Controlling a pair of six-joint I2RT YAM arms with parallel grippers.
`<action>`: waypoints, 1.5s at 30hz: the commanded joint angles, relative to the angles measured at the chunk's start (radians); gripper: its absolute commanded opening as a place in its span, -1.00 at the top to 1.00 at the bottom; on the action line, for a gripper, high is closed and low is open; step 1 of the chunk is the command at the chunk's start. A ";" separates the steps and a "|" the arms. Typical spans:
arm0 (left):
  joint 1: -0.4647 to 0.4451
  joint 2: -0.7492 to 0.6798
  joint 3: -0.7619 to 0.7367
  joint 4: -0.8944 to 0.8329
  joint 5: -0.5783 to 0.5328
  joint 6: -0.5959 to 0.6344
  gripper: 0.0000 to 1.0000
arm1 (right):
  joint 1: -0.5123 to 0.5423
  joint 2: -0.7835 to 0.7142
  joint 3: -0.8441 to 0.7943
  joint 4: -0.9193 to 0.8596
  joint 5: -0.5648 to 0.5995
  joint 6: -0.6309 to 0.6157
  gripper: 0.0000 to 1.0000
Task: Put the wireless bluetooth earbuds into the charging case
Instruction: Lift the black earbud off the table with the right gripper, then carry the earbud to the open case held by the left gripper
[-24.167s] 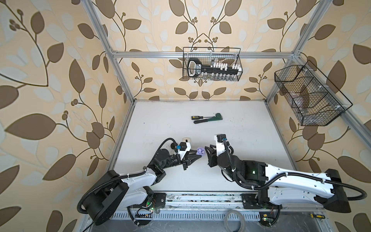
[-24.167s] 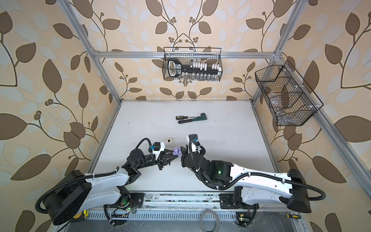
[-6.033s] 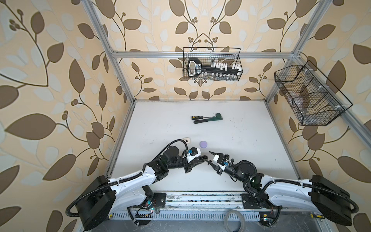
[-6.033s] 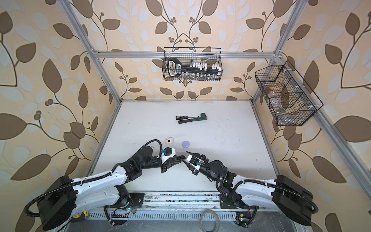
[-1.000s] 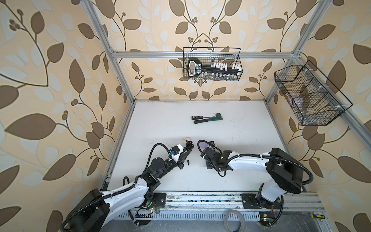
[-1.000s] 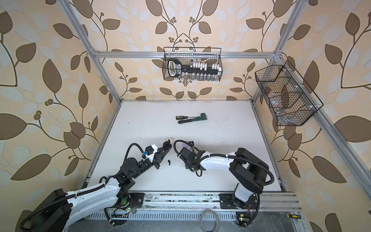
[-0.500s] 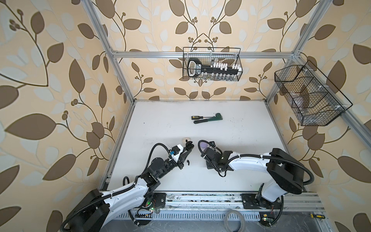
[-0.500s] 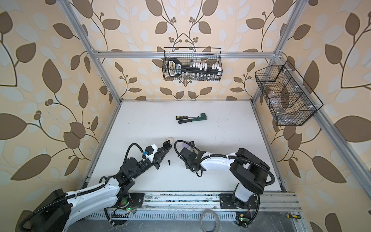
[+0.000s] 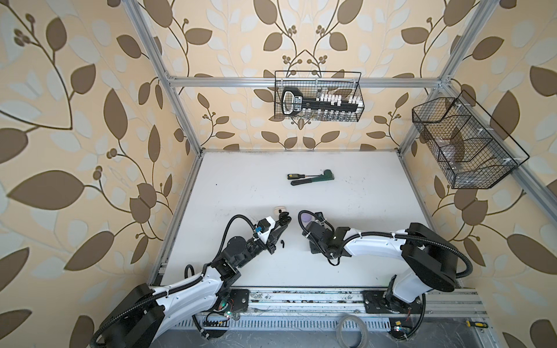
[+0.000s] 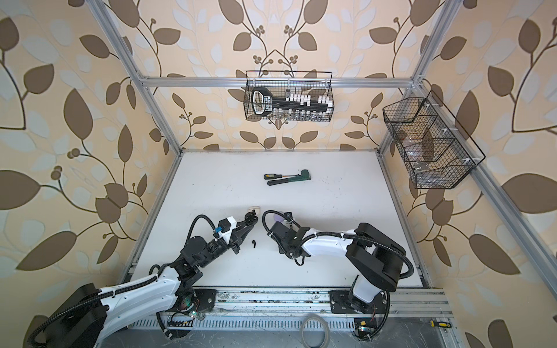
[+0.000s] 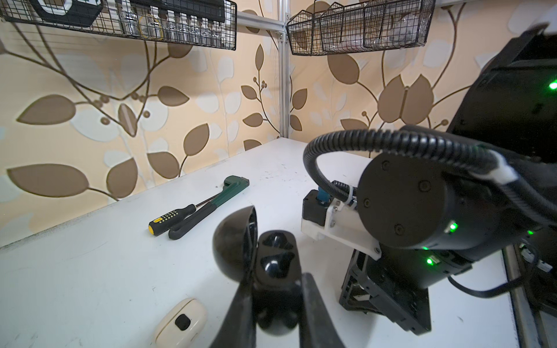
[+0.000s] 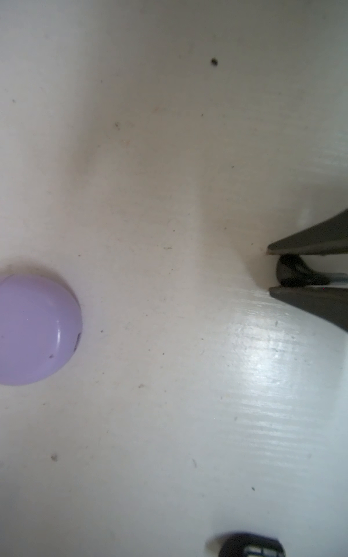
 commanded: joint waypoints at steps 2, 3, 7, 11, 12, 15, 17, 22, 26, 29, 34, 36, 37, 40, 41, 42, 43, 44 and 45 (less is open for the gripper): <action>0.005 -0.002 0.030 0.024 0.037 0.007 1.00 | -0.002 -0.055 -0.029 -0.030 0.022 0.031 0.66; 0.005 0.002 0.028 0.025 0.044 0.006 1.00 | -0.002 -0.069 -0.031 -0.025 0.028 0.032 0.66; 0.005 0.031 0.046 0.025 0.091 -0.005 1.00 | -0.004 -0.126 -0.031 -0.022 0.056 0.039 0.69; 0.005 0.094 0.058 0.063 0.118 -0.037 1.00 | -0.003 -0.194 -0.026 -0.023 0.076 0.048 0.69; 0.005 0.114 0.055 0.091 0.117 -0.047 1.00 | -0.003 -0.216 -0.025 -0.024 0.083 0.051 0.69; 0.005 0.163 0.050 0.154 0.110 -0.077 1.00 | -0.004 -0.280 -0.022 -0.022 0.105 0.053 0.69; 0.005 0.190 0.056 0.173 0.106 -0.096 1.00 | -0.001 -0.318 -0.012 -0.024 0.118 0.053 0.69; 0.005 0.259 0.048 0.260 0.102 -0.133 1.00 | 0.030 -0.407 0.021 -0.017 0.174 0.058 0.73; 0.005 0.299 0.028 0.344 0.075 -0.149 1.00 | 0.069 -0.453 0.044 0.021 0.210 0.054 0.72; 0.005 0.322 0.030 0.369 0.090 -0.160 1.00 | 0.100 -0.463 0.065 0.037 0.234 0.058 0.73; 0.005 0.341 0.033 0.401 0.116 -0.180 1.00 | 0.165 -0.457 0.071 0.154 0.291 0.051 0.71; 0.005 0.350 0.029 0.424 0.133 -0.180 1.00 | 0.176 -0.435 0.083 0.189 0.302 0.047 0.72; 0.005 0.356 0.028 0.434 0.140 -0.181 1.00 | 0.180 -0.422 0.092 0.209 0.304 0.043 0.72; 0.005 0.366 0.029 0.443 0.145 -0.181 1.00 | 0.193 -0.374 0.124 0.240 0.306 0.034 0.73; 0.005 0.366 0.029 0.443 0.147 -0.180 1.00 | 0.198 -0.360 0.135 0.247 0.306 0.031 0.74; 0.005 0.369 0.029 0.446 0.150 -0.180 1.00 | 0.203 -0.344 0.144 0.258 0.309 0.026 0.73; 0.005 0.369 0.029 0.448 0.155 -0.179 1.00 | 0.207 -0.331 0.150 0.269 0.311 0.019 0.74; 0.005 0.369 0.028 0.449 0.159 -0.177 1.00 | 0.209 -0.319 0.157 0.275 0.312 0.014 0.73; 0.005 0.369 0.029 0.450 0.162 -0.177 1.00 | 0.210 -0.307 0.163 0.278 0.314 0.013 0.74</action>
